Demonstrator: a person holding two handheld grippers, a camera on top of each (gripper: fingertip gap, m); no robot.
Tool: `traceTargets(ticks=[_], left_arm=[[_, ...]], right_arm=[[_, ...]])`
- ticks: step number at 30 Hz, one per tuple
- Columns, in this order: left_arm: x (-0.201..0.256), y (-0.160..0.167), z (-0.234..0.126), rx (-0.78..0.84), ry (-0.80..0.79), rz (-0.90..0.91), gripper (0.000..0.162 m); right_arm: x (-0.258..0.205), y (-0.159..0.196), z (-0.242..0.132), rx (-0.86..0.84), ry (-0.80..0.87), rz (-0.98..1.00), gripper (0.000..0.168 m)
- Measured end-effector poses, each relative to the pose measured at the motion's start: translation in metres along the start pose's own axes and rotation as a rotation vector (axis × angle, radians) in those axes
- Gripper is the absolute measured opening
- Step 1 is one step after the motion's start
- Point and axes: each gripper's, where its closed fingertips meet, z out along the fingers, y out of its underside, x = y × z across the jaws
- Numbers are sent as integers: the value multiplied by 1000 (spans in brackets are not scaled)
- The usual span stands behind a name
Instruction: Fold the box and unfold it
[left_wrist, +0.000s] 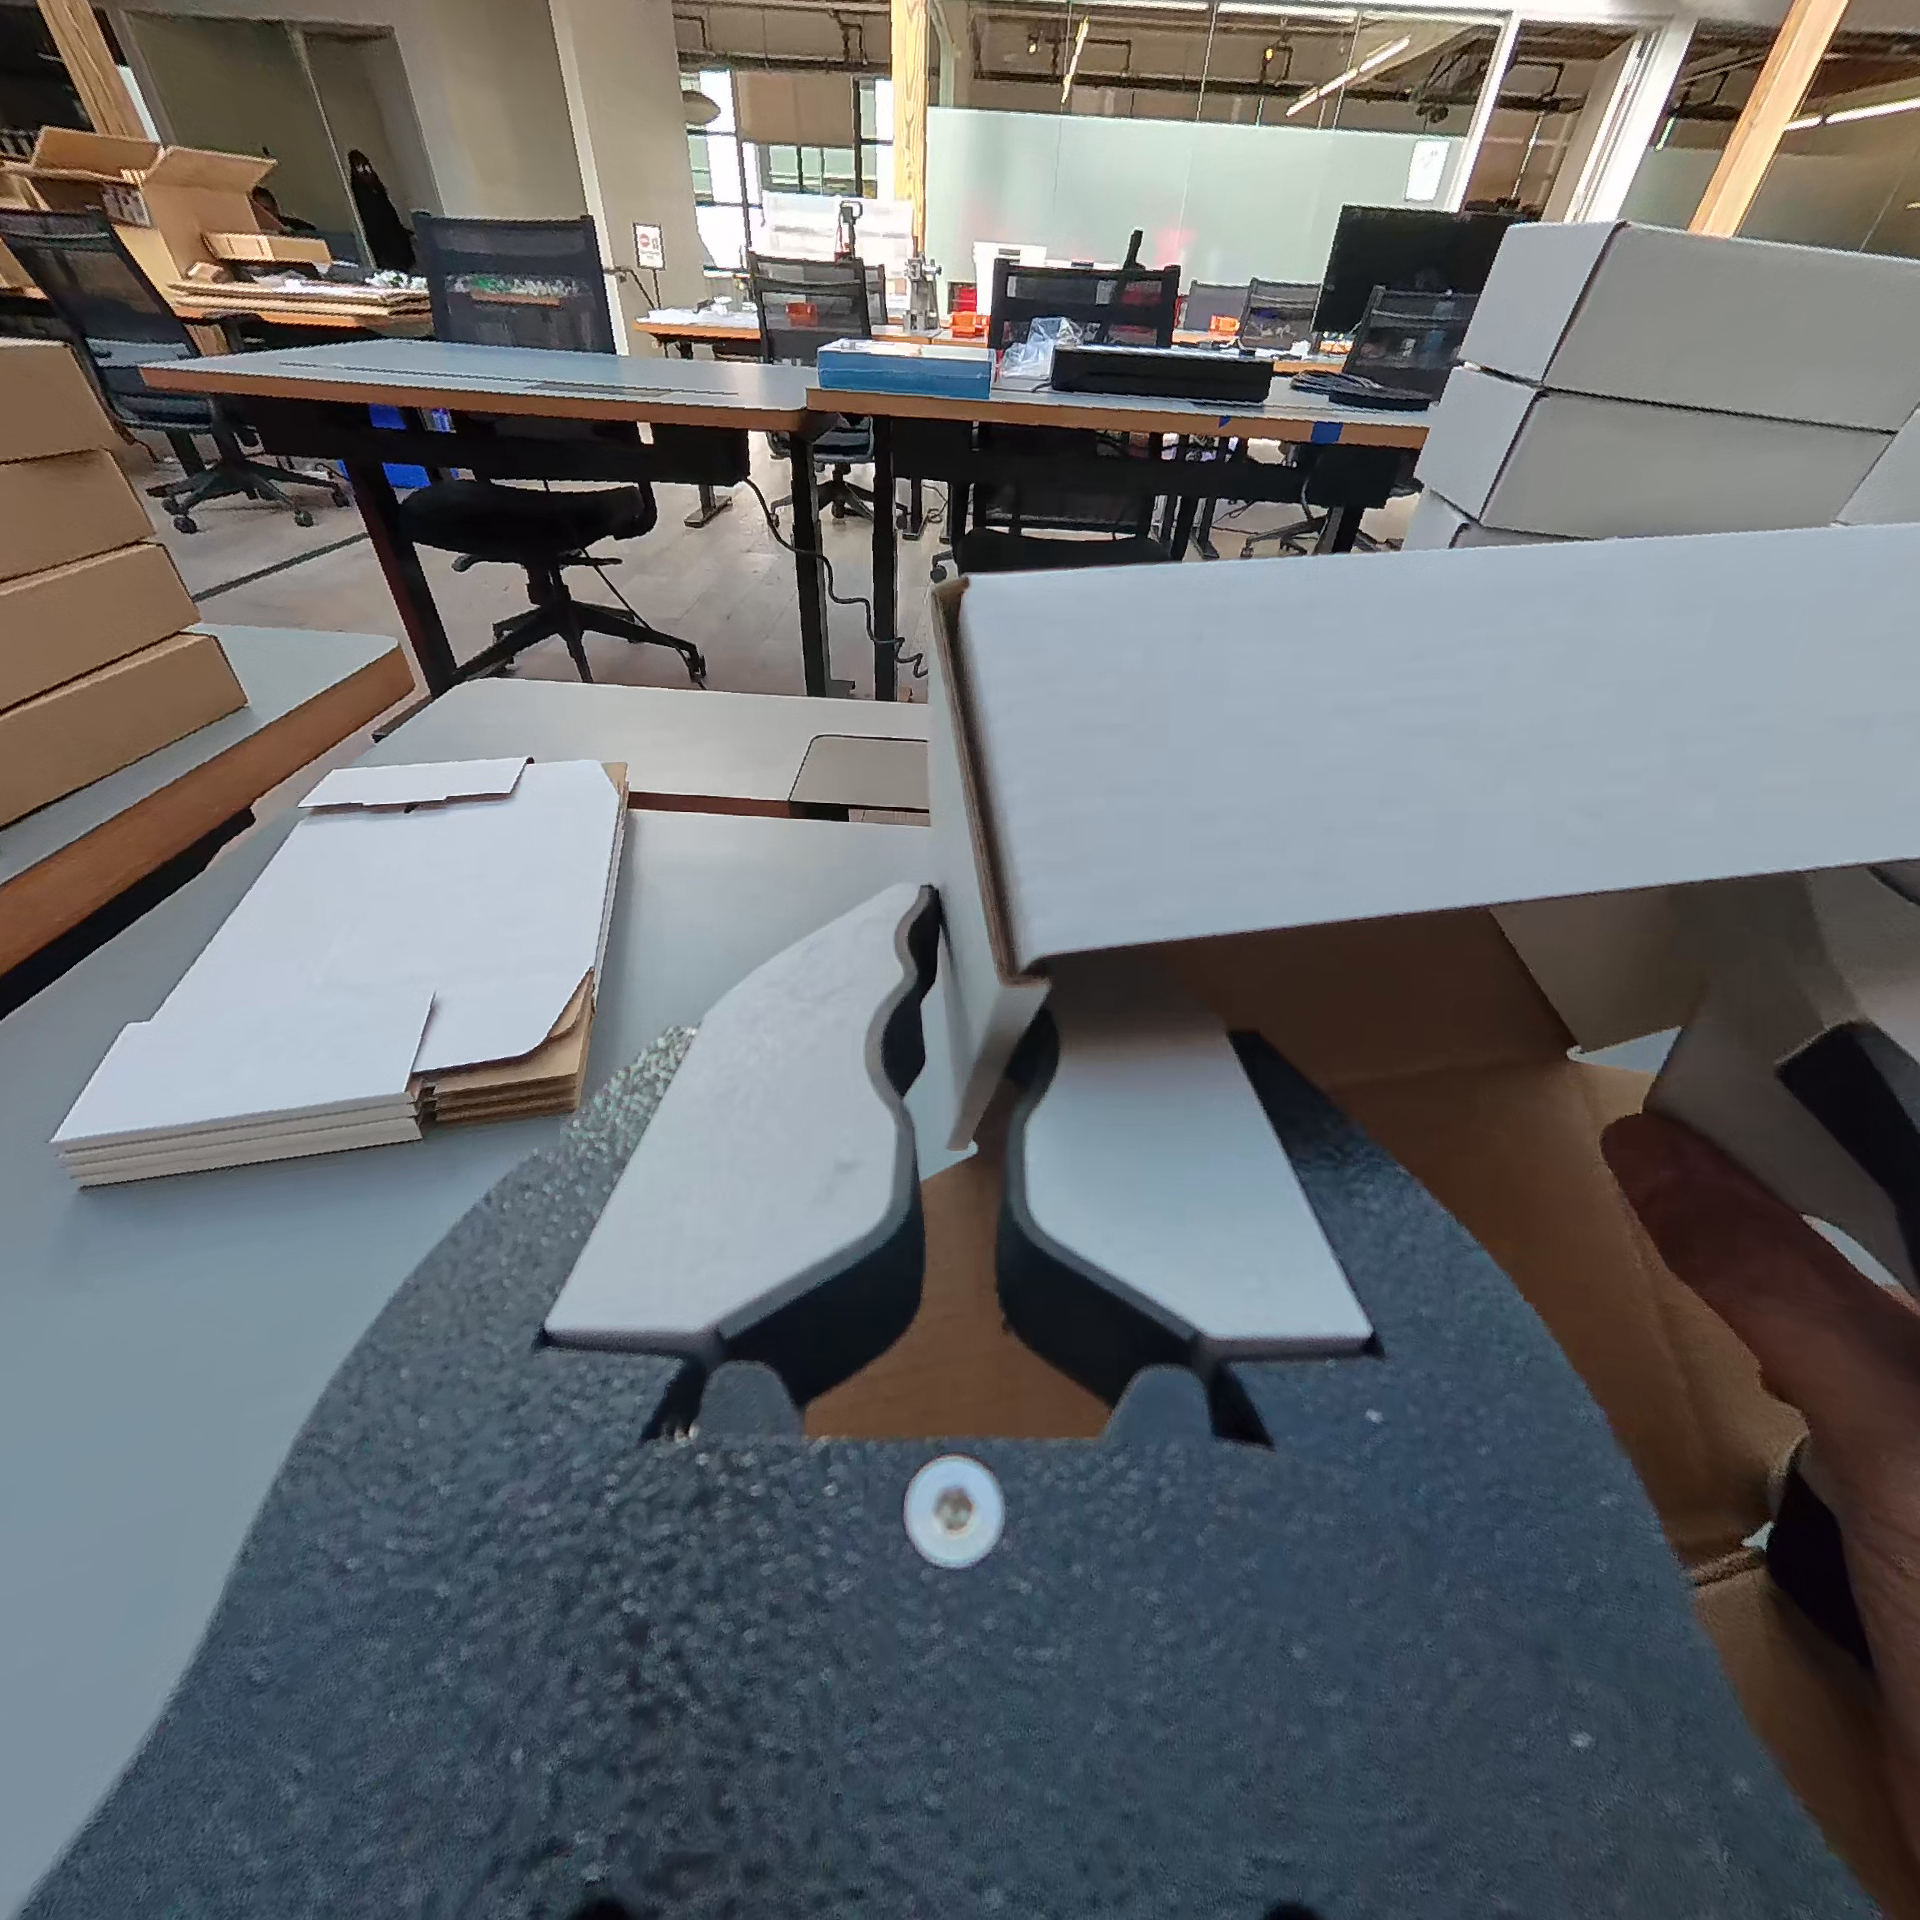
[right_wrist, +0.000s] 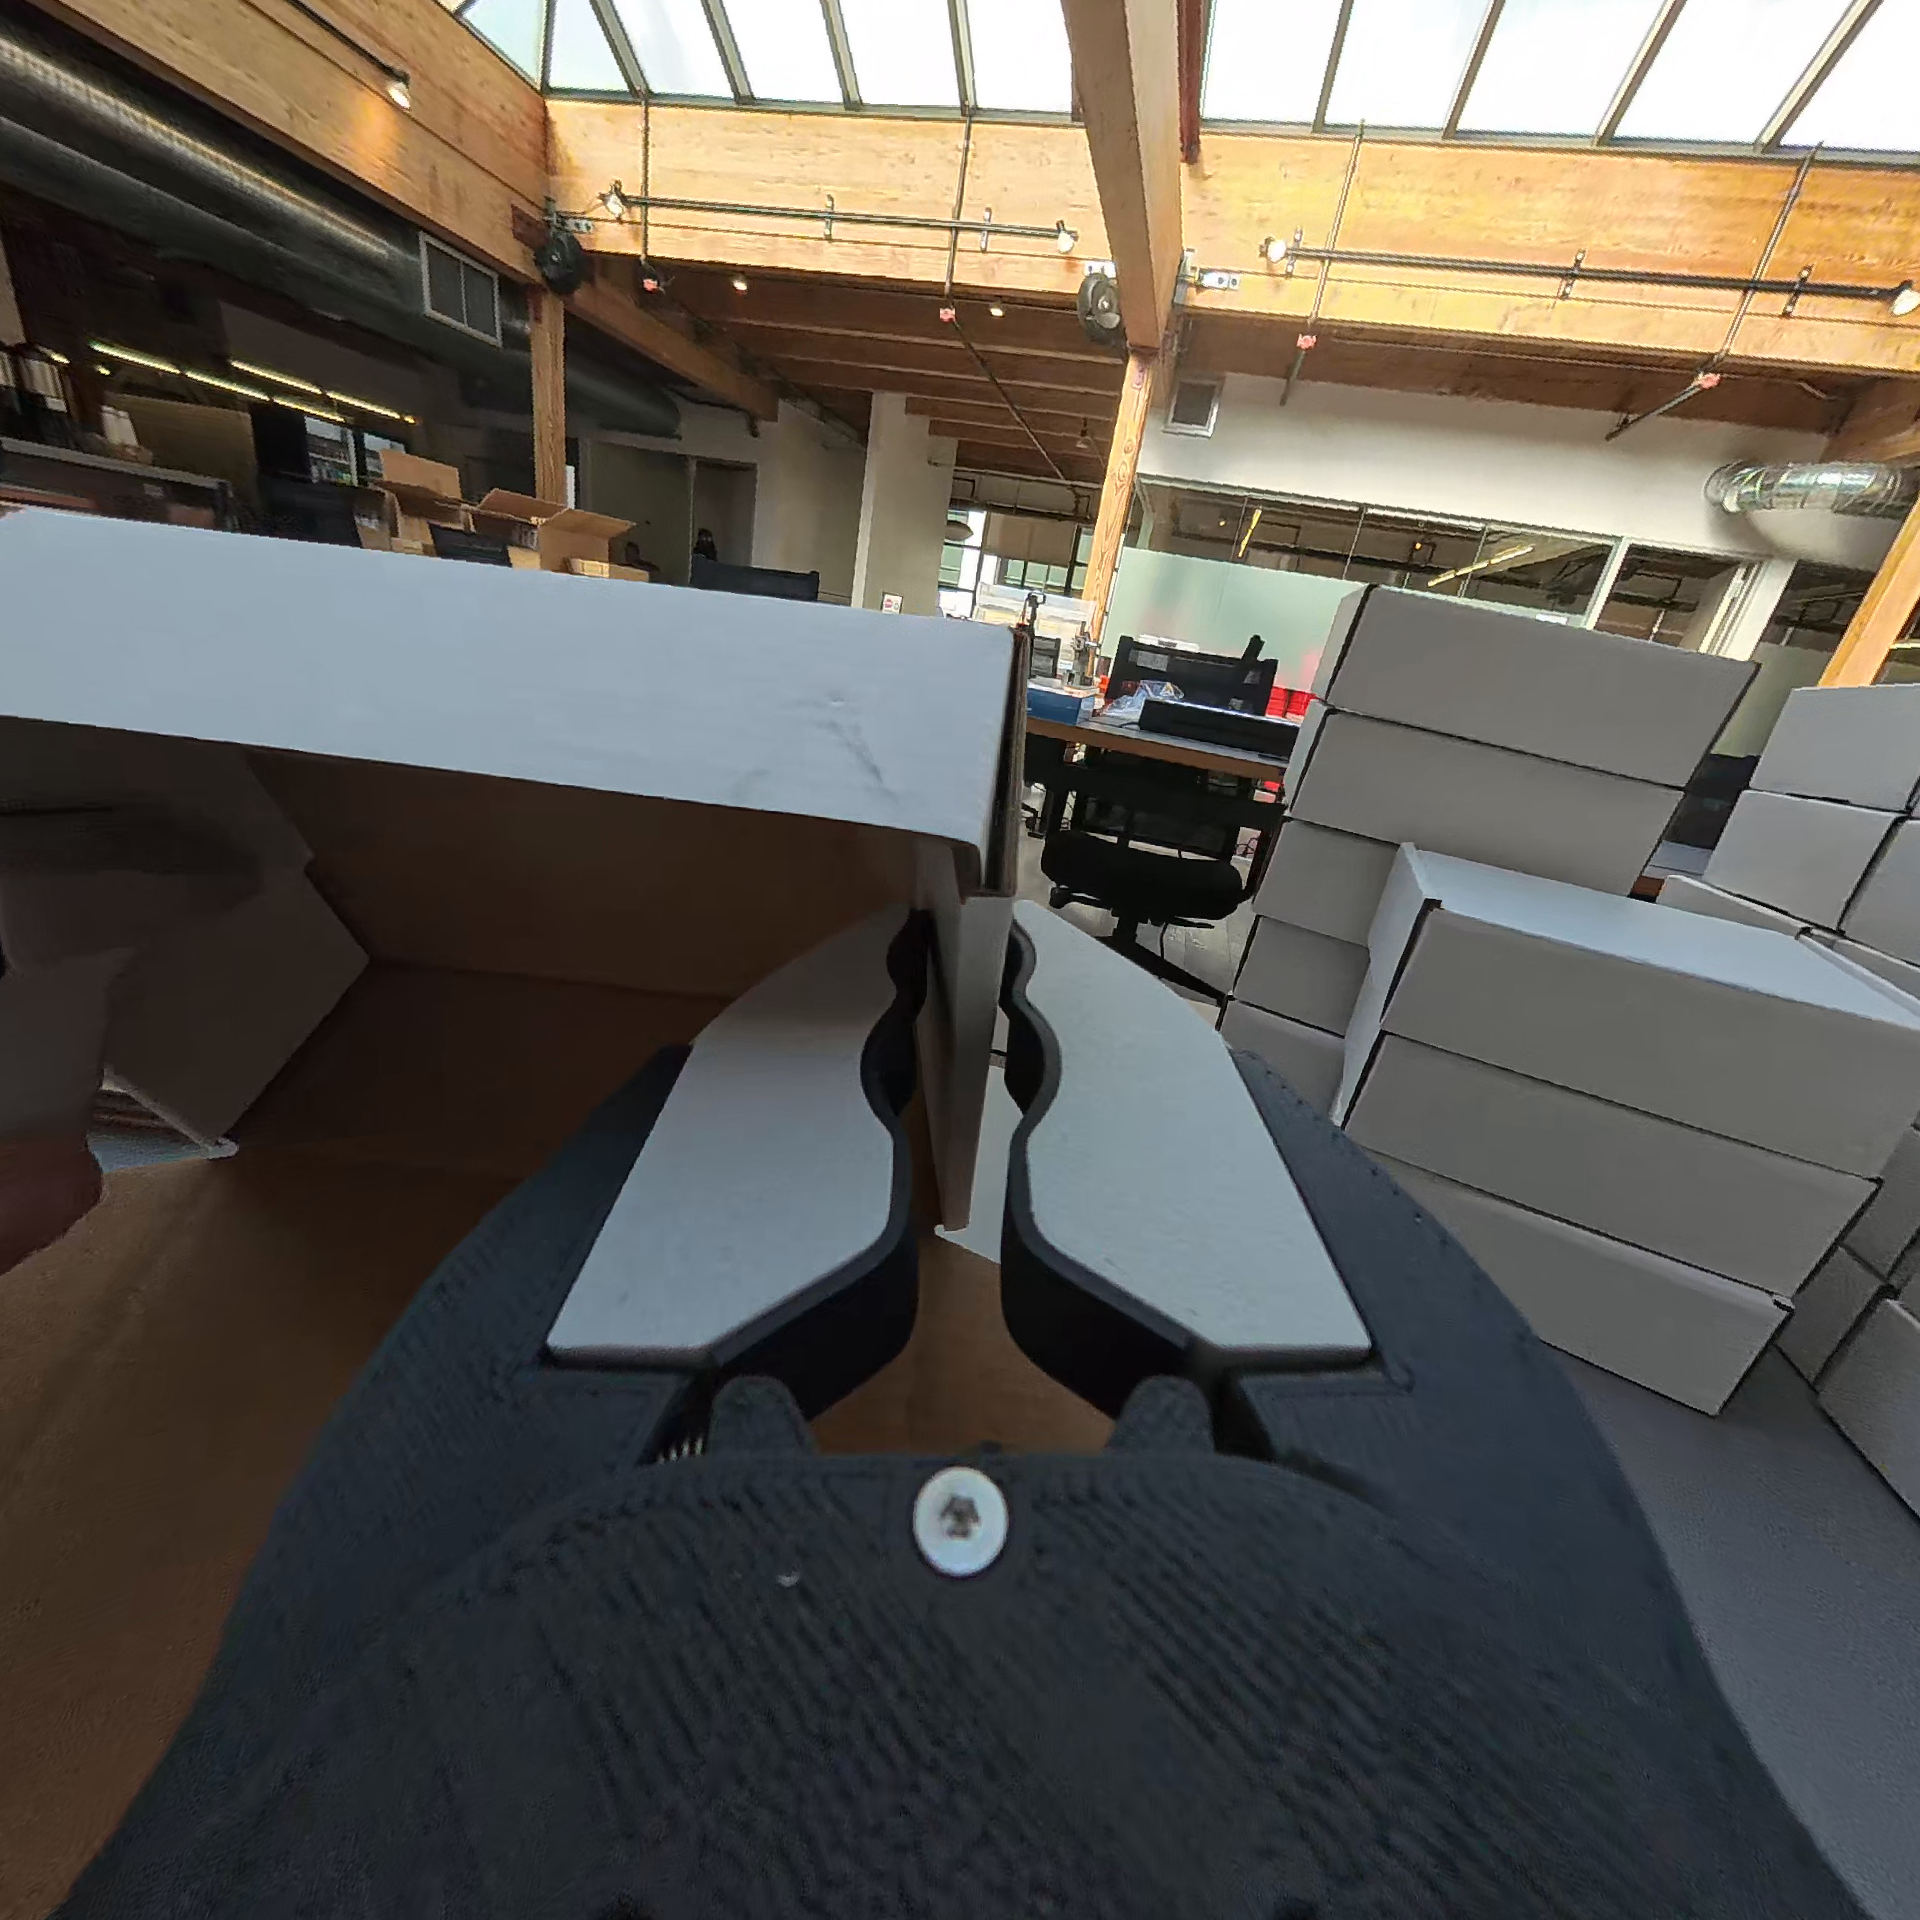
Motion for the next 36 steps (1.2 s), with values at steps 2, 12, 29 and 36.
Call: traceTargets(ticks=[2,12,29,36], left_arm=[[-2,-2,2,21,-7,5,7],[2,-39,1,109,-30,71,5],[-1,-27,18,27,-9,-8,5],[-44,-52,36,-47,-15,110,5]], right_arm=[[-1,-3,-1,24,17,-5,12],[11,-30,1,88,76,-12,7],[7,-28,9,-6,11,25,11],[-17,-50,-25,17,-302,92,73]])
